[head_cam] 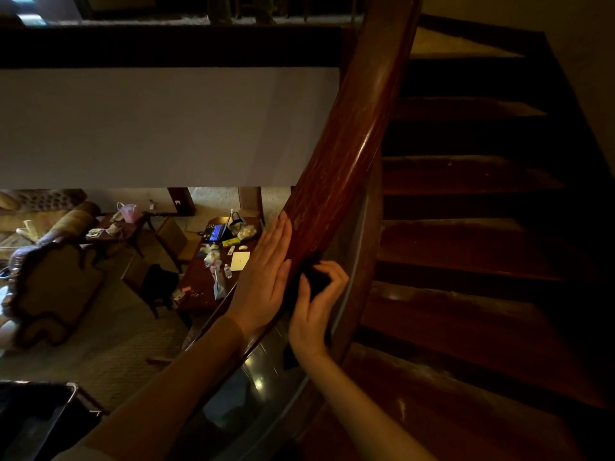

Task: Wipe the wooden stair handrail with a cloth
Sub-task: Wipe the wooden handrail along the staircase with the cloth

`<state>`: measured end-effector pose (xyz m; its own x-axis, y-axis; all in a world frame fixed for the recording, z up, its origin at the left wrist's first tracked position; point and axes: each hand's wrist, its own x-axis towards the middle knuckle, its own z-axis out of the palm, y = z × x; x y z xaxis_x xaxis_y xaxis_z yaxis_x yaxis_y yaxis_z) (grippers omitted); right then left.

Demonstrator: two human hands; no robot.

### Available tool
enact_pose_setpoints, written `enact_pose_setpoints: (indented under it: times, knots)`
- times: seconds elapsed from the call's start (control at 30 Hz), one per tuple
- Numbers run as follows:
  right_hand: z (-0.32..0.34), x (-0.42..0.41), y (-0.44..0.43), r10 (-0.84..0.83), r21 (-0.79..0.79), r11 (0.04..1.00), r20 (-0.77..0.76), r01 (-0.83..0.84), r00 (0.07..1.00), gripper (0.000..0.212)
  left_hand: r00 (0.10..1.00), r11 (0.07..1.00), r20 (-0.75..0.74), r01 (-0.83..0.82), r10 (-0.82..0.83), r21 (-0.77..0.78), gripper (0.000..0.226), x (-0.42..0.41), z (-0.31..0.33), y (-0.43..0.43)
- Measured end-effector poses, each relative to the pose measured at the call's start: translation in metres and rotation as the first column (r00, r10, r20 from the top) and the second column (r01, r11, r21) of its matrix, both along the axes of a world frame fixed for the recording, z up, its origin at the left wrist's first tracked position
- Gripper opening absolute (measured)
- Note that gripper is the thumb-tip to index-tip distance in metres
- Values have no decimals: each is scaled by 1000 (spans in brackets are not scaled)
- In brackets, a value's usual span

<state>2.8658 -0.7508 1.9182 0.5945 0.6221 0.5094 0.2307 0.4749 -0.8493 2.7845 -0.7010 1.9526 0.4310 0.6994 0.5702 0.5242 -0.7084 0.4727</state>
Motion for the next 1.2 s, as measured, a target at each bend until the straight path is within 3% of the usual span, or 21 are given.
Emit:
enact_pose_setpoints:
  times: [0.17,0.33,0.4,0.47,0.53,0.6,0.73,0.8,0.9,1.03,1.1,1.2]
  knots:
    - [54,35,54,-194,148,972,83,180,978,25,1000,1000,4,-5,5,-4,54,-1,-3,1]
    - [112,86,98,-200,87,974,-99,209,975,28,1000,1000,1,-3,3,-23,55,-1,1,-2]
    - [96,76,85,-213,114,971,4,212,977,26,1000,1000,-8,-14,14,-20,55,0,2,-3]
    - [61,52,54,-153,152,981,230,119,961,17,999,999,-10,-34,34,-21,55,1,2,-3]
    - [34,41,31,-116,155,987,500,43,858,18,998,998,-7,-59,59,-13,55,2,0,-4]
    - [44,54,40,-142,157,986,644,52,751,21,997,997,-8,-80,80,10,55,3,-1,-5]
    - [128,95,91,-361,125,924,595,361,718,24,995,994,-14,-98,99,41,56,3,-2,-5]
    - [154,106,104,-398,85,895,595,438,698,24,988,987,1,-157,157,45,56,4,-3,-7]
    - [132,90,81,-316,88,918,752,387,578,24,955,958,74,-285,286,-23,55,6,-5,-11]
    - [65,59,22,-140,104,986,940,130,312,26,938,940,62,-337,340,-59,56,7,-5,-15]
    - [75,63,28,-139,92,983,941,160,309,25,920,921,80,-375,384,-106,57,8,-5,-18]
    - [123,70,60,-236,47,899,889,436,391,30,887,883,90,-433,453,-182,59,10,-6,-22]
